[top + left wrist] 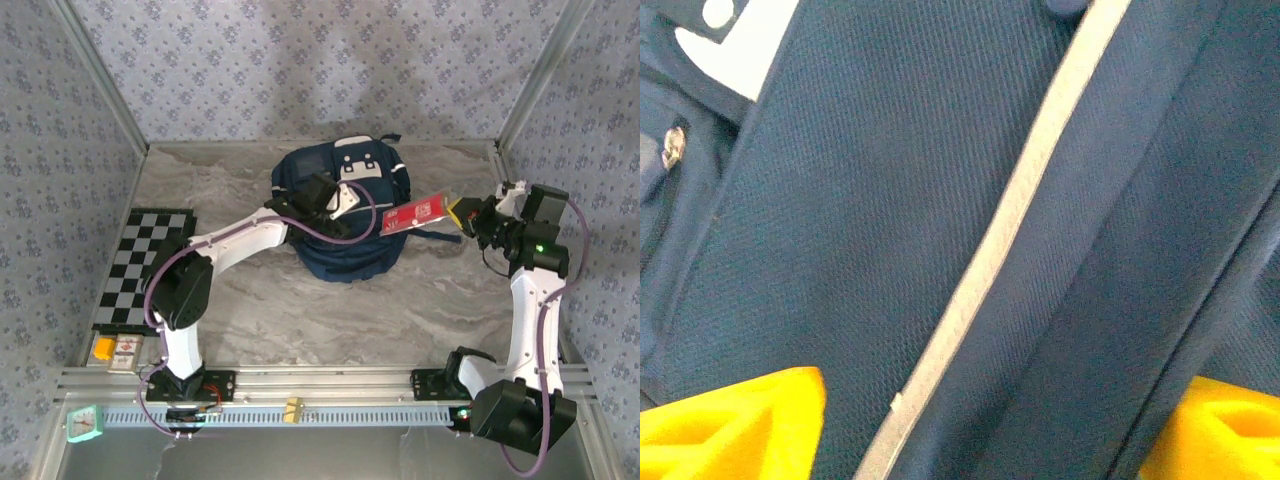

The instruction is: Pack books, pencil case, and school supplies into a backpack

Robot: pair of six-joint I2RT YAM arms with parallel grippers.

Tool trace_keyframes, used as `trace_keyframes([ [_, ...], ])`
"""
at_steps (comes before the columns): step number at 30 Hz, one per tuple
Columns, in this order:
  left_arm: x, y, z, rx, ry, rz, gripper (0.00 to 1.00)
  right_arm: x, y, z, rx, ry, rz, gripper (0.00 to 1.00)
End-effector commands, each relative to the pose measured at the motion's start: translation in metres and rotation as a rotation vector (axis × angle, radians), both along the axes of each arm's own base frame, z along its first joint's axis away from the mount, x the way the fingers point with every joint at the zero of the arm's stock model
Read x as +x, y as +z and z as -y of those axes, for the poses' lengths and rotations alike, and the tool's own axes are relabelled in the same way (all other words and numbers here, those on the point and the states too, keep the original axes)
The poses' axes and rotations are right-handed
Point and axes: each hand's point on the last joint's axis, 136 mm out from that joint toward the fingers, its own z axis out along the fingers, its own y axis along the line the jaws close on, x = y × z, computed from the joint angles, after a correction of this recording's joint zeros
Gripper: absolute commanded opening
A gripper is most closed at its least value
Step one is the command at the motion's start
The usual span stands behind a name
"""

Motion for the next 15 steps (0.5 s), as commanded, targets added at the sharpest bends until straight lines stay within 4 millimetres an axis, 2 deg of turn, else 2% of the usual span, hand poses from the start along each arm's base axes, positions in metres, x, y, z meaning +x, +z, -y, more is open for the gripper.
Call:
trace_keyframes([
  [1,0.020,0.024,-0.002,-0.027,0.020,0.037,0.71,-0.005,0.001,-0.003,-0.012,0.032,0.017,0.00],
  [5,0.023,0.033,-0.003,-0.060,0.014,0.012,0.61,-0.008,-0.001,-0.002,-0.010,0.033,0.001,0.00],
  [12,0.024,0.041,0.006,-0.122,0.014,0.002,0.20,-0.001,-0.008,-0.002,0.013,0.021,0.006,0.00],
  [15,0.022,0.062,0.009,-0.153,0.031,0.030,0.05,0.003,-0.012,-0.012,0.017,0.043,0.002,0.00],
])
